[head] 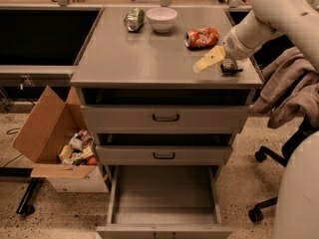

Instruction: Place rxbar chocolate into bottom drawer

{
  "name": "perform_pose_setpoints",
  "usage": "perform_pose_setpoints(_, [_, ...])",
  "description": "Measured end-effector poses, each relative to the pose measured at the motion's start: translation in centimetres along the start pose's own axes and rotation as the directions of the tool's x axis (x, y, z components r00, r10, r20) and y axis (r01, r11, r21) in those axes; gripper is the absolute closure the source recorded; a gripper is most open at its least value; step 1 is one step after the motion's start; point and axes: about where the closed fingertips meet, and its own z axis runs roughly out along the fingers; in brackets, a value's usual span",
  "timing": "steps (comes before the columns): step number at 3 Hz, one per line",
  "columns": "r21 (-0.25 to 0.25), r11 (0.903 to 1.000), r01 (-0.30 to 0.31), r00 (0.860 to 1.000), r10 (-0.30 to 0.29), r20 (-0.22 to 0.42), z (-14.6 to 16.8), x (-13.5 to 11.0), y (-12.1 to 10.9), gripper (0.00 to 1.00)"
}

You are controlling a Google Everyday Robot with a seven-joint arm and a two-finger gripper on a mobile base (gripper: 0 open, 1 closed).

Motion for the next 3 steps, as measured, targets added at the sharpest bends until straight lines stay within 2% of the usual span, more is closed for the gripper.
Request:
perform_pose_setpoints(2, [0.028, 0.9996, 0.004, 0.998, -0.005, 0.055, 1.2, 0.5, -1.6, 0.00])
perform_pose_setpoints(3, [0.043, 0.9987, -0.027, 0.997, 0.024, 0.073, 1.5, 0.9, -3.3, 0.00])
